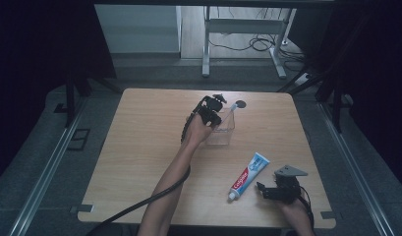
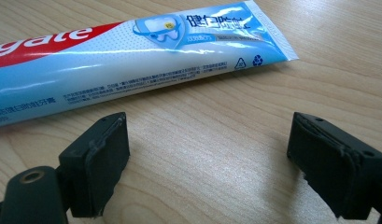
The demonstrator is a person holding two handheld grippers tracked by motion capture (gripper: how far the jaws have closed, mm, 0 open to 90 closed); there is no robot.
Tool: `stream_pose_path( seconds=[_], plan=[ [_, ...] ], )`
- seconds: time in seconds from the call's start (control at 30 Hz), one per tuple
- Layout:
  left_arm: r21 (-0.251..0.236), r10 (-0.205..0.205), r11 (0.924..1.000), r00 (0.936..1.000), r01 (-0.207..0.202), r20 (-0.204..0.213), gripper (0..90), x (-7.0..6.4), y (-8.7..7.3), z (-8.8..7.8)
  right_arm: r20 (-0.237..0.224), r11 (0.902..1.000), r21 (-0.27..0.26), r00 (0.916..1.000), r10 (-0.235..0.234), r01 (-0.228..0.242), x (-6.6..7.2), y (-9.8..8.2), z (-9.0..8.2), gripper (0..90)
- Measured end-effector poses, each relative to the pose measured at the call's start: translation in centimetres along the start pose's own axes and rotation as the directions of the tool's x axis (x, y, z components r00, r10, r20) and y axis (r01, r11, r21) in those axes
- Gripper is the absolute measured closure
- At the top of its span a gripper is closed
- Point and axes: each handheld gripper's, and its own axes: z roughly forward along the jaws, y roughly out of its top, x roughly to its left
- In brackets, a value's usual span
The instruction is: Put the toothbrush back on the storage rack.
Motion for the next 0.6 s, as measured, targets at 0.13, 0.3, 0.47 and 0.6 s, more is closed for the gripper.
stream_pose_path(
  seconds=[0.13,0.3,0.47,0.6],
  plan=[
    [-0.009,0.005,1.0000,1.0000,-0.005,0.003,79.6,-0.1,0.0,-0.2,0.000,1.0000,0.000,1.0000,0.000,0.000,0.0,0.0,0.0,12.8],
    [-0.027,0.022,0.9994,0.9998,-0.022,0.002,69.5,-0.4,0.0,-0.6,0.000,1.0000,-0.001,1.0000,-0.001,0.001,0.0,0.0,0.0,12.8],
    [-0.045,0.036,0.9984,0.9993,-0.035,0.010,58.9,-0.9,0.2,-1.2,0.000,1.0000,0.000,1.0000,-0.001,0.001,0.0,0.0,0.0,12.8],
    [-0.054,0.050,0.9973,0.9987,-0.049,0.014,51.6,-1.4,0.3,-1.7,0.001,1.0000,0.000,1.0000,-0.001,0.001,0.0,0.0,0.0,12.7]
  ],
)
